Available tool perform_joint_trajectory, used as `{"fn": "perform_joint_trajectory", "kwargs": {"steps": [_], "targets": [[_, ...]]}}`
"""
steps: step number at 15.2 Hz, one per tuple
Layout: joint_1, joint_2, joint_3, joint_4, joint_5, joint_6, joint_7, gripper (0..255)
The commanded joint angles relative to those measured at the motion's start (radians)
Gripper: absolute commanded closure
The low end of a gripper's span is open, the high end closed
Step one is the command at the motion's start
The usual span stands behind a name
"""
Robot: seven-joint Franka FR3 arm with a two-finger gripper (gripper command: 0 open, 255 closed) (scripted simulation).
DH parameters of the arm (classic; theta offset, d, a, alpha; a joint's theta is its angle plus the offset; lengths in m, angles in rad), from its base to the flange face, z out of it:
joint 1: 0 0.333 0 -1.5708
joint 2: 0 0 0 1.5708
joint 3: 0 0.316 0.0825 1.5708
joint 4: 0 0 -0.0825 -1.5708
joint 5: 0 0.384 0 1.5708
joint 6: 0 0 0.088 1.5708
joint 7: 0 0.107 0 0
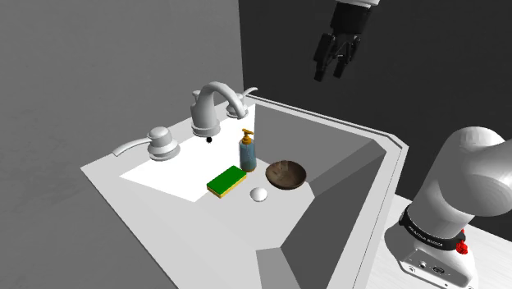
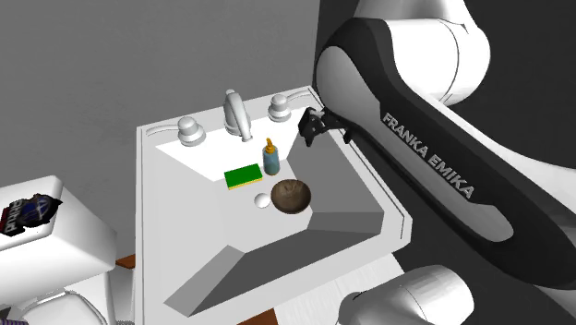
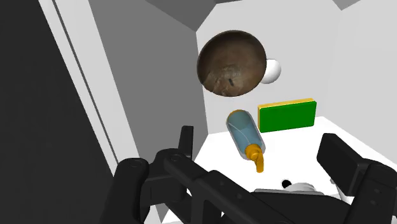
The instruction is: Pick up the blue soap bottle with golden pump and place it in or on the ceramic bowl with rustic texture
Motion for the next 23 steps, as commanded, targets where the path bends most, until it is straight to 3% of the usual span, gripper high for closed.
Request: {"fn": "perform_joint_trajectory", "kwargs": {"steps": [1, 12, 23], "targets": [[0.000, 0.000, 0.000, 0.000, 0.000, 0.000, 0.000, 0], [0.018, 0.361, 0.076, 0.057, 0.007, 0.275, 0.049, 0], [0.032, 0.775, 0.130, 0.269, -0.046, 0.446, 0.123, 0]]}}
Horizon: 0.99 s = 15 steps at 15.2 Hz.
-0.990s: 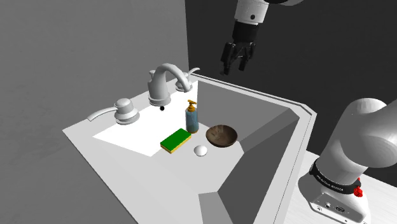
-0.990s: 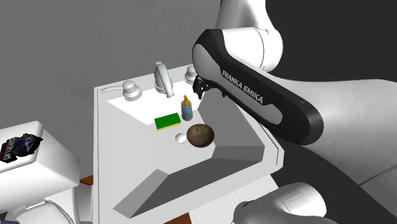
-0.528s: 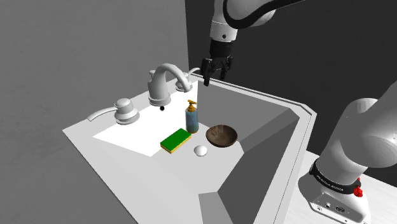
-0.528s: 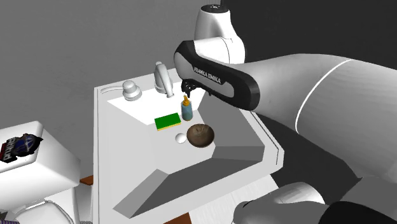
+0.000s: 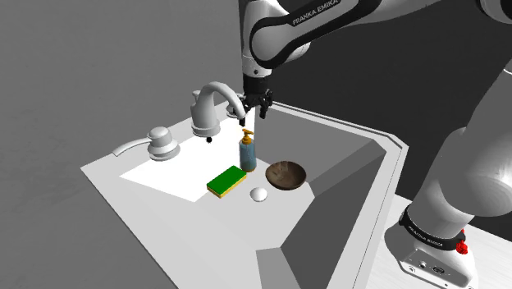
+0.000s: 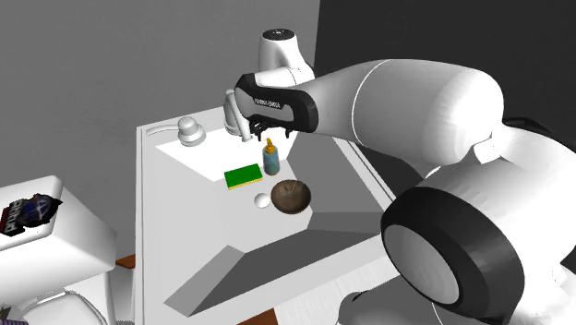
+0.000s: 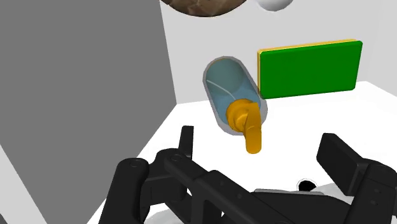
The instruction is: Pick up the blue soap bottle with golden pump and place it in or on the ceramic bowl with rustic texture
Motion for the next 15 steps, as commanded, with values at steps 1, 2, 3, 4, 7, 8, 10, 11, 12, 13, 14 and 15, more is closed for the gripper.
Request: {"fn": "perform_joint_trajectory", "kwargs": {"steps": [1, 2, 3, 4, 7, 8, 10, 11, 12, 13, 14, 15], "targets": [[0.004, 0.082, 0.006, 0.061, -0.016, 0.015, 0.014, 0], [0.005, 0.087, 0.005, 0.065, -0.017, 0.016, 0.015, 0], [0.005, 0.093, 0.006, 0.058, -0.017, 0.028, 0.016, 0], [0.006, 0.099, 0.006, 0.052, -0.018, 0.041, 0.016, 0], [0.007, 0.118, 0.007, 0.034, -0.020, 0.078, 0.018, 0], [0.007, 0.125, 0.007, 0.028, -0.021, 0.090, 0.018, 0], [0.008, 0.136, 0.007, 0.019, -0.022, 0.110, 0.019, 0], [0.008, 0.136, 0.007, 0.020, -0.022, 0.110, 0.019, 0], [0.008, 0.136, 0.007, 0.020, -0.022, 0.110, 0.019, 0], [0.008, 0.136, 0.007, 0.020, -0.022, 0.110, 0.019, 0], [0.008, 0.136, 0.007, 0.020, -0.022, 0.110, 0.019, 0], [0.008, 0.136, 0.007, 0.020, -0.022, 0.110, 0.019, 0]]}}
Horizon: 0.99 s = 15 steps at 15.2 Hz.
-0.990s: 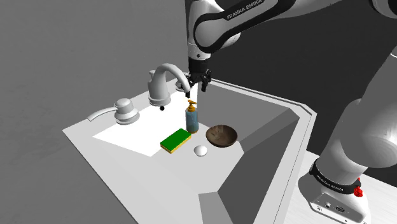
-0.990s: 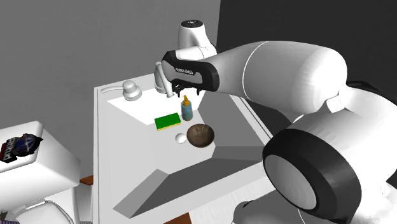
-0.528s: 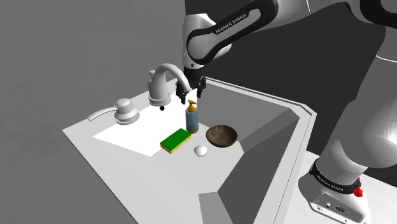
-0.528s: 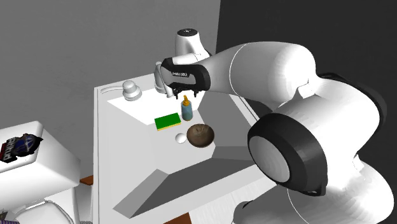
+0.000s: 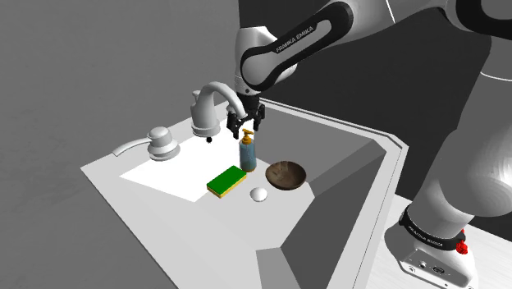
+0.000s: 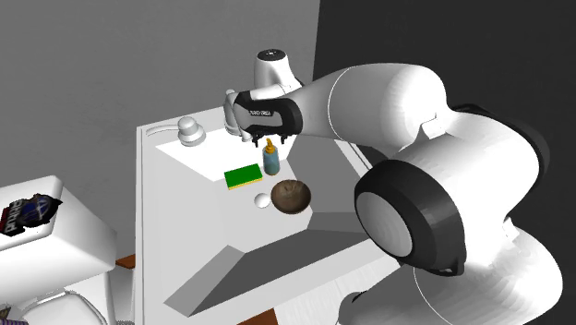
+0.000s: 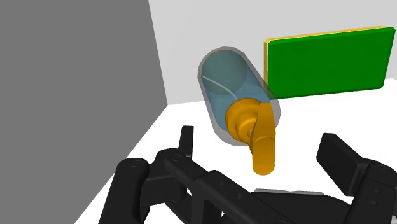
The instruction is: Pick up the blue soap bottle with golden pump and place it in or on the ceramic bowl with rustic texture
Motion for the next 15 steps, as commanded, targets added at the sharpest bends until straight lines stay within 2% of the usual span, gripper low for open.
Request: {"fn": "perform_joint_trajectory", "kwargs": {"steps": [1, 2, 3, 12, 15], "targets": [[0.000, 0.000, 0.000, 0.000, 0.000, 0.000, 0.000, 0], [0.000, 0.000, 0.000, 0.000, 0.000, 0.000, 0.000, 0], [0.000, 0.000, 0.000, 0.000, 0.000, 0.000, 0.000, 255], [0.000, 0.000, 0.000, 0.000, 0.000, 0.000, 0.000, 255], [-0.001, -0.016, 0.000, 0.022, 0.002, -0.038, 0.000, 255]]}}
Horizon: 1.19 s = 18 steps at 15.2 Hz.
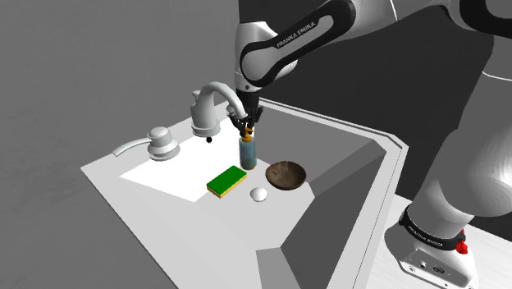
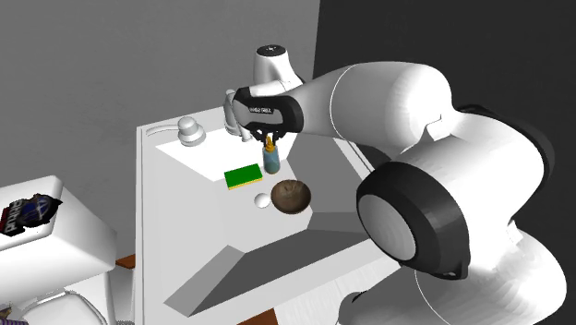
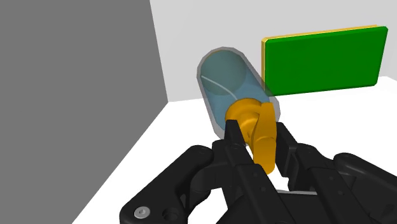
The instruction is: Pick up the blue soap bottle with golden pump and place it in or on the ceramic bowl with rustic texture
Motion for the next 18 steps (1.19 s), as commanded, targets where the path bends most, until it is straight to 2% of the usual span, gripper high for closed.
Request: {"fn": "perform_joint_trajectory", "kwargs": {"steps": [1, 18], "targets": [[0.000, -0.009, 0.000, 0.016, 0.001, -0.025, 0.000, 255], [-0.003, -0.066, -0.001, 0.180, 0.004, -0.245, 0.004, 255]]}}
